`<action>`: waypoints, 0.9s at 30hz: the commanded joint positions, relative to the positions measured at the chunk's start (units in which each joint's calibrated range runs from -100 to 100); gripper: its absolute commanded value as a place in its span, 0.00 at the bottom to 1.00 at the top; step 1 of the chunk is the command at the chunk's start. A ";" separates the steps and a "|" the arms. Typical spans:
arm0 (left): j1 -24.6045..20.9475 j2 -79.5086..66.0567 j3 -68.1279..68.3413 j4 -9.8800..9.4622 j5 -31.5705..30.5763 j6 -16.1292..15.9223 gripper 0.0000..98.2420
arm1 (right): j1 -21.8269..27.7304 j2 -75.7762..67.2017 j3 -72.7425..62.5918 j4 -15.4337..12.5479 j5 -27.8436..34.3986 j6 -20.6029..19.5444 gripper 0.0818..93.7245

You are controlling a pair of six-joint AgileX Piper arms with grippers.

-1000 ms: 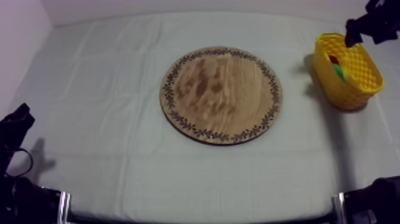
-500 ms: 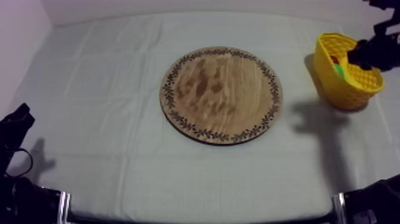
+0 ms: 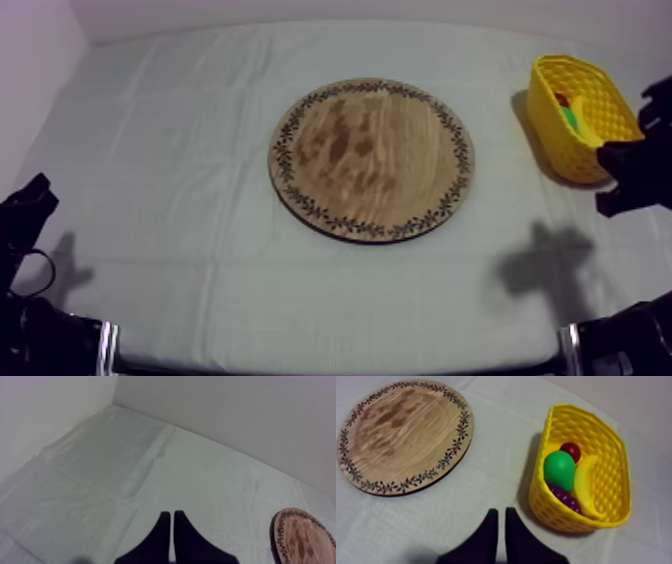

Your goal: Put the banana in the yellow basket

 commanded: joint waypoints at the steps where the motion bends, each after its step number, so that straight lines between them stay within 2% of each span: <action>1: 0.01 0.00 -0.01 0.04 -0.01 0.02 0.00 | 0.82 -5.58 4.01 -2.85 -1.27 7.71 0.02; 6: 0.01 0.00 -0.01 0.04 -0.01 0.02 0.00 | 1.58 -12.15 10.84 -4.15 -2.63 9.05 0.00; 10: 0.01 0.00 -0.01 0.04 -0.01 0.02 0.00 | 1.96 -16.65 13.26 -7.19 0.13 8.78 0.00; 13: 0.01 0.00 -0.01 0.04 -0.01 0.03 0.00 | 1.60 -18.99 14.36 -7.90 -0.08 4.89 0.01; 17: 0.01 0.00 -0.01 0.04 -0.01 0.02 0.00 | 0.29 -21.70 15.68 -6.08 -0.59 -2.72 0.13; 19: 0.01 0.00 -0.01 0.04 -0.01 0.02 0.00 | -0.43 -23.19 16.04 -5.34 -0.60 -5.78 0.14; 24: 0.01 0.00 -0.01 0.04 -0.01 0.02 0.00 | -1.21 -27.10 17.39 -3.64 -2.44 -11.24 0.07; 27: 0.01 0.00 -0.01 0.04 -0.01 0.03 0.00 | -0.95 -27.74 18.09 -2.40 -3.81 -11.31 0.03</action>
